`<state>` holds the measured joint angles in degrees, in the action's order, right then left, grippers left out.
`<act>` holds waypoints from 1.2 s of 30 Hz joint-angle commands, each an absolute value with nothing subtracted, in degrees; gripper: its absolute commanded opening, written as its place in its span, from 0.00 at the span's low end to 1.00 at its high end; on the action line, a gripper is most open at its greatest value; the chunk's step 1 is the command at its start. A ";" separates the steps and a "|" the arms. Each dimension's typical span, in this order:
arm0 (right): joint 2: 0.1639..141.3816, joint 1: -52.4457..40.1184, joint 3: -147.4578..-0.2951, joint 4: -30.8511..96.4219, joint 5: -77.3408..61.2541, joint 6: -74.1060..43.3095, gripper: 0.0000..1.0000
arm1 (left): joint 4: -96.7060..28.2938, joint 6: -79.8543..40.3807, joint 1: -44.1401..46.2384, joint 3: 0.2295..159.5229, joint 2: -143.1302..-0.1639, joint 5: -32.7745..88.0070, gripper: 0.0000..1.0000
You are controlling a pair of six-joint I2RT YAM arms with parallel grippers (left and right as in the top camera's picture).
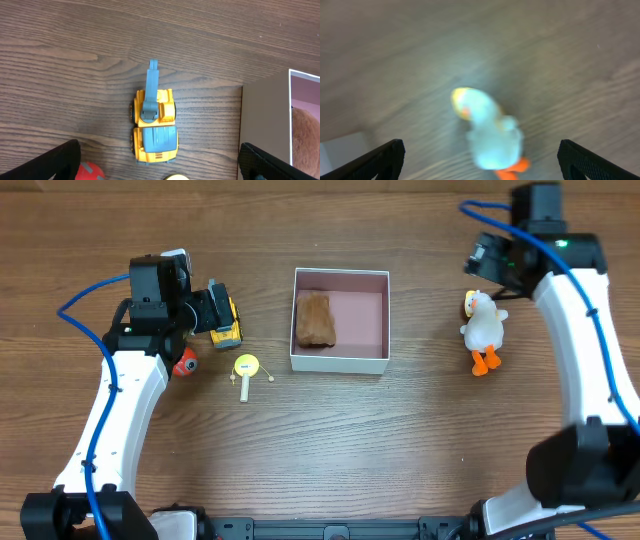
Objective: Pack container
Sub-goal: 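Lower the right gripper onto the white duck plush and grasp it, then carry the duck into the box beside the brown plush and release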
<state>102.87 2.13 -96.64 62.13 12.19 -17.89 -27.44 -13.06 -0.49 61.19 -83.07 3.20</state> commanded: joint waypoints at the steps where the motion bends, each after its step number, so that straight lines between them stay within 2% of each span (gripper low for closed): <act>1: 107.81 7.40 -93.45 61.36 6.94 -14.48 0.99 | -27.22 -11.55 -0.73 62.72 -83.31 2.96 1.00; 4: 111.09 9.82 -93.23 61.84 1.39 -10.81 0.88 | -27.22 -11.55 -0.73 62.72 -83.31 2.96 1.00; 5: 112.01 10.00 -93.17 62.17 -0.12 -9.76 0.87 | -27.22 -11.55 -0.73 62.74 -83.31 2.96 1.00; 12: 114.19 8.08 -88.07 61.23 -4.14 -7.22 0.92 | -27.22 -11.55 -0.73 62.74 -83.31 2.96 1.00; 13: 114.19 7.81 -87.05 60.31 -4.16 -7.27 0.86 | -27.22 -11.55 -0.73 62.74 -83.31 2.96 1.00; 14: 114.19 7.77 -85.65 59.13 -4.16 -7.53 0.75 | -27.22 -11.55 -0.73 62.72 -83.31 2.96 1.00; 16: 114.24 7.77 -83.07 57.30 -3.97 -8.84 0.74 | -27.22 -11.55 -0.73 62.74 -83.31 2.96 1.00; 19: 114.24 7.99 -80.31 54.72 -3.84 -8.99 0.41 | -27.22 -11.55 -0.73 62.74 -83.31 2.96 1.00; 20: 114.21 7.99 -80.38 54.94 -3.14 -9.13 0.25 | -27.22 -11.55 -0.73 62.72 -83.31 2.96 1.00; 22: 113.12 7.99 -81.25 56.14 -1.43 -10.79 0.06 | -27.22 -11.55 -0.73 62.74 -83.31 2.96 1.00; 23: 112.38 7.94 -81.95 57.12 -1.41 -11.88 0.04 | -27.22 -11.55 -0.73 62.74 -83.31 2.96 1.00; 26: 108.42 6.87 -85.91 61.89 -2.57 -16.80 0.04 | -27.22 -11.55 -0.73 62.74 -83.31 2.96 1.00; 29: 102.74 3.29 -91.13 66.78 -5.32 -16.84 0.04 | -27.22 -11.55 -0.73 62.74 -83.31 2.96 1.00; 32: 95.13 -5.96 -92.75 66.52 -5.69 -21.82 0.04 | -27.22 -11.55 -0.73 62.74 -83.31 2.96 1.00; 36: 94.63 -15.40 -92.05 63.33 -5.67 -26.94 0.04 | -27.22 -11.55 -0.73 62.74 -83.31 2.96 1.00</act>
